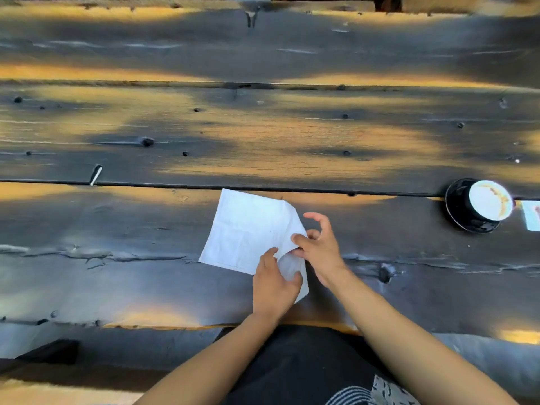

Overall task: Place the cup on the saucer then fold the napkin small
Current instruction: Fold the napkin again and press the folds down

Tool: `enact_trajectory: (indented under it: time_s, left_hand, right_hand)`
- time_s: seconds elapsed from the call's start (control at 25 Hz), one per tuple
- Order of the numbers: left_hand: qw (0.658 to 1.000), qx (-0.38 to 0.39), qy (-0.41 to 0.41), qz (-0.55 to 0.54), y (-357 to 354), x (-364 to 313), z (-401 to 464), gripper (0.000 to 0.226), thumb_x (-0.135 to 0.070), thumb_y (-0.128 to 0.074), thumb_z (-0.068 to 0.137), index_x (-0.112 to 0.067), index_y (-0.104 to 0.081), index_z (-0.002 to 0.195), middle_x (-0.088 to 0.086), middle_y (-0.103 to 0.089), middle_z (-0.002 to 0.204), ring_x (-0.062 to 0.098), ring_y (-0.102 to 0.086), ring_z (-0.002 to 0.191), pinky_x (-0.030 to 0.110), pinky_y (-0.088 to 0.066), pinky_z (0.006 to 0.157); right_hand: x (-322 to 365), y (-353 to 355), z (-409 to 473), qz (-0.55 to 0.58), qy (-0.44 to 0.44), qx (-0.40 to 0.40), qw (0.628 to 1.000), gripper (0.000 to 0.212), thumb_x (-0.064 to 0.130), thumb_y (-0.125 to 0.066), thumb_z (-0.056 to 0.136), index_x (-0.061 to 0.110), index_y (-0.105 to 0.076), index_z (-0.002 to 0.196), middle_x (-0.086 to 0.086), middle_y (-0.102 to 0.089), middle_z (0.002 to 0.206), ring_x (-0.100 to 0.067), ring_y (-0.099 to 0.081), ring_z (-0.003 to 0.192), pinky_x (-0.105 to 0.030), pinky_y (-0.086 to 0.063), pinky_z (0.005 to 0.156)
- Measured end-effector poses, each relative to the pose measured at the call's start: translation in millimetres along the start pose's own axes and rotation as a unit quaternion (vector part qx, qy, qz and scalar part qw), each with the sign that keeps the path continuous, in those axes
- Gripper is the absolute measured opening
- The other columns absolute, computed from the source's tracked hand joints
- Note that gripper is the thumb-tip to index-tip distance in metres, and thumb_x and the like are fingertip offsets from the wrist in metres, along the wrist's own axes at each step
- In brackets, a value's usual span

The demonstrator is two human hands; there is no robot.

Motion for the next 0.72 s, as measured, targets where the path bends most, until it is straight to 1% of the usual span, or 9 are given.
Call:
enact_trajectory:
  time_s: [0.08, 0.16, 0.2, 0.28, 0.4, 0.48, 0.56, 0.64, 0.72]
  left_hand:
    - [1.000, -0.007, 0.028, -0.003, 10, 12, -1, 0.051, -0.027, -0.061, 0.084, -0.016, -0.049, 0.132, 0.002, -0.062, 0.127, 0.025, -0.061, 0.115, 0.035, -0.051, 0.095]
    - [0.999, -0.015, 0.032, -0.003, 23, 25, -3, 0.018, -0.019, -0.057, 0.085, -0.018, -0.058, 0.103, -0.002, -0.067, 0.097, 0.025, -0.063, 0.092, 0.031, -0.050, 0.075]
    - [0.999, -0.015, 0.035, -0.006, 30, 33, -4, 0.004, -0.018, -0.057, 0.085, -0.020, -0.056, 0.088, -0.006, -0.063, 0.082, 0.023, -0.061, 0.081, 0.027, -0.045, 0.065]
    - [0.999, -0.015, 0.044, -0.019, 42, 48, -6, 0.010, -0.020, -0.059, 0.085, -0.025, -0.055, 0.077, -0.010, -0.061, 0.072, 0.013, -0.060, 0.073, 0.014, -0.039, 0.057]
    - [0.992, -0.018, 0.082, -0.093, 55, 63, -3, 0.007, -0.026, -0.061, 0.083, -0.030, -0.064, 0.078, -0.013, -0.068, 0.073, -0.002, -0.062, 0.070, 0.005, -0.042, 0.060]
    - [0.986, -0.027, 0.089, -0.139, 59, 66, -1, 0.005, -0.030, -0.061, 0.079, -0.029, -0.065, 0.079, -0.017, -0.067, 0.071, -0.003, -0.060, 0.066, 0.005, -0.043, 0.060]
    - [0.980, -0.035, 0.090, -0.174, 59, 69, 3, 0.005, -0.031, -0.059, 0.076, -0.030, -0.063, 0.079, -0.023, -0.063, 0.069, -0.002, -0.057, 0.064, 0.006, -0.043, 0.060]
    - [0.976, -0.035, 0.097, -0.190, 57, 70, 8, 0.007, -0.029, -0.062, 0.078, -0.031, -0.061, 0.084, -0.022, -0.064, 0.075, -0.003, -0.057, 0.065, 0.006, -0.043, 0.060]
    - [0.973, -0.031, 0.111, -0.198, 56, 71, 14, 0.019, -0.027, -0.068, 0.080, -0.031, -0.058, 0.096, -0.013, -0.063, 0.086, -0.004, -0.058, 0.067, 0.004, -0.042, 0.060]
  right_hand:
    - [8, -8, -1, -0.013, 0.020, 0.013, 1.000, 0.035, 0.001, -0.067, 0.087, 0.028, -0.059, 0.108, -0.011, -0.070, 0.090, -0.018, -0.074, 0.084, -0.032, -0.062, 0.069]
    - [15, -12, 3, -0.026, 0.038, 0.012, 0.999, 0.022, 0.001, -0.064, 0.089, 0.021, -0.066, 0.097, -0.003, -0.069, 0.086, -0.018, -0.071, 0.080, -0.032, -0.062, 0.069]
    - [19, -12, 5, -0.031, 0.046, 0.010, 0.998, 0.019, 0.000, -0.063, 0.090, 0.018, -0.068, 0.092, 0.000, -0.067, 0.084, -0.018, -0.068, 0.079, -0.031, -0.062, 0.068]
    - [26, -12, 12, -0.040, 0.048, 0.009, 0.998, 0.017, -0.001, -0.061, 0.092, 0.014, -0.070, 0.090, -0.004, -0.065, 0.090, -0.019, -0.064, 0.079, -0.032, -0.062, 0.070]
    - [34, -14, 24, -0.069, 0.033, 0.020, 0.997, 0.022, 0.001, -0.055, 0.093, 0.012, -0.074, 0.094, -0.008, -0.068, 0.102, -0.020, -0.064, 0.081, -0.034, -0.060, 0.075]
    - [39, -16, 31, -0.077, 0.025, 0.045, 0.996, 0.034, -0.008, -0.046, 0.090, 0.007, -0.075, 0.101, -0.010, -0.068, 0.104, -0.024, -0.065, 0.084, -0.037, -0.058, 0.080]
    - [42, -22, 37, -0.102, 0.030, 0.076, 0.991, 0.046, -0.019, -0.042, 0.085, 0.007, -0.074, 0.105, -0.011, -0.072, 0.111, -0.022, -0.069, 0.085, -0.033, -0.058, 0.078]
    - [44, -29, 42, -0.145, 0.048, 0.093, 0.984, 0.046, -0.021, -0.048, 0.085, 0.011, -0.074, 0.105, -0.012, -0.073, 0.110, -0.017, -0.070, 0.085, -0.028, -0.058, 0.077]
    - [45, -37, 51, -0.191, 0.058, 0.084, 0.976, 0.038, -0.014, -0.055, 0.086, 0.012, -0.074, 0.107, -0.014, -0.074, 0.099, -0.016, -0.068, 0.083, -0.027, -0.057, 0.076]
Point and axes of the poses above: each hand's wrist, its own z-axis towards the middle knuckle, its own y-axis out of the back of the hand, x = y × z, the point moved 1 cm from there along z, towards the middle knuckle
